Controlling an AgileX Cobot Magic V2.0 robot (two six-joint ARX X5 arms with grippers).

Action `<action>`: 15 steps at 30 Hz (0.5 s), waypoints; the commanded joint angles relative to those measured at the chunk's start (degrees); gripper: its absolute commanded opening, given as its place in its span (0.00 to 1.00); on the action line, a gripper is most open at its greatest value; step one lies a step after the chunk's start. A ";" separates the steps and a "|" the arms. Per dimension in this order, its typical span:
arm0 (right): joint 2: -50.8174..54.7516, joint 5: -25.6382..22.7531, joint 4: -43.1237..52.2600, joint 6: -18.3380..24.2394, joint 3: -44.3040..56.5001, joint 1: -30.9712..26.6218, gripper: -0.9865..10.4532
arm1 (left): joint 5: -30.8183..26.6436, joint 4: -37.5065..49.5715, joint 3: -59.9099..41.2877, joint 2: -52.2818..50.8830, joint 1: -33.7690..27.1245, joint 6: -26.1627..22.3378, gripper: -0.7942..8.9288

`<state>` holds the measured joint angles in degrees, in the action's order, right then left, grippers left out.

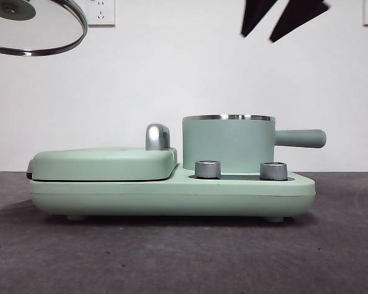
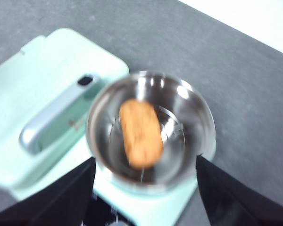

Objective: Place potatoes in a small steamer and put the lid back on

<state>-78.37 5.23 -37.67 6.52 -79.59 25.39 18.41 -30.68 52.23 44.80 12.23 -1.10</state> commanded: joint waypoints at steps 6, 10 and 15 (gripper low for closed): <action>17.35 -1.29 4.70 -3.37 15.02 0.24 0.37 | 0.52 1.55 0.92 0.13 0.04 -1.05 0.09; 24.96 -2.21 5.05 -4.50 21.42 0.24 0.37 | 0.98 1.57 0.92 0.13 0.07 -1.25 0.09; 34.67 -2.27 4.83 -5.77 29.38 0.24 0.36 | 1.11 1.60 0.92 0.13 0.07 -1.42 0.09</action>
<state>-44.93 3.03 -33.19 2.28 -50.74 25.39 19.14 -30.68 52.23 44.80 12.23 -1.93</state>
